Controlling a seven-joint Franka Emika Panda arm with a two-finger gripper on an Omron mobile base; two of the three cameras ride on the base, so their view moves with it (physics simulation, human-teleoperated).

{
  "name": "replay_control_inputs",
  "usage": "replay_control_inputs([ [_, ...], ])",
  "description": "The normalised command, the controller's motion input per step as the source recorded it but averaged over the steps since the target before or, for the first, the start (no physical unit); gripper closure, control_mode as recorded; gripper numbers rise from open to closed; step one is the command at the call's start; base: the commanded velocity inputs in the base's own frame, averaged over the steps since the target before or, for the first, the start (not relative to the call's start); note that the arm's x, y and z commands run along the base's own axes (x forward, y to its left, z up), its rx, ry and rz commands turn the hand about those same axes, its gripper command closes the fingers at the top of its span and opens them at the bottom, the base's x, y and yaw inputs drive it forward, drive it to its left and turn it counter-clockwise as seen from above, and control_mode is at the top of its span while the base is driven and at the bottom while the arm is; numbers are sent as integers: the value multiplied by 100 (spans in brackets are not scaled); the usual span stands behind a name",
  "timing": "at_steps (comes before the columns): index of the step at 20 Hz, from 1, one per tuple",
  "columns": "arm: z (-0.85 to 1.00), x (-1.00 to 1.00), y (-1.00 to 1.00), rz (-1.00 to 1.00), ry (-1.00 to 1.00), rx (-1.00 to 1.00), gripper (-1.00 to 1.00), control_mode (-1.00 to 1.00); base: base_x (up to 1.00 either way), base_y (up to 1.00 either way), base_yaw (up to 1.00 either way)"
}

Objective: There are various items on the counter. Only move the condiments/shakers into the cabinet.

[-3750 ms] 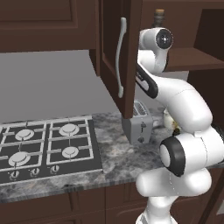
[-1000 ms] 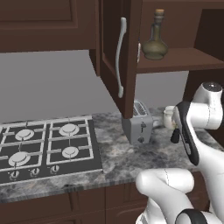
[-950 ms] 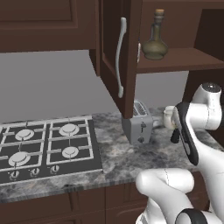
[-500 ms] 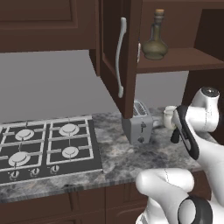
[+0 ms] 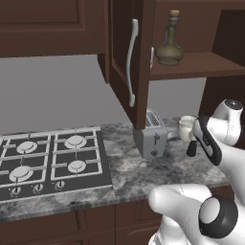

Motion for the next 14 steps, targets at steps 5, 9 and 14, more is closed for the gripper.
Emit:
replay_control_inputs([
  [5, -29, 19, 0, 7, 0, 0, -100, -100, 0, 0, 0],
  [9, -29, 32, 0, 2, 0, 0, -100, -100, 0, 0, 0],
  [14, -24, 44, 0, 0, 0, 0, -100, -100, 0, 0, 0],
])
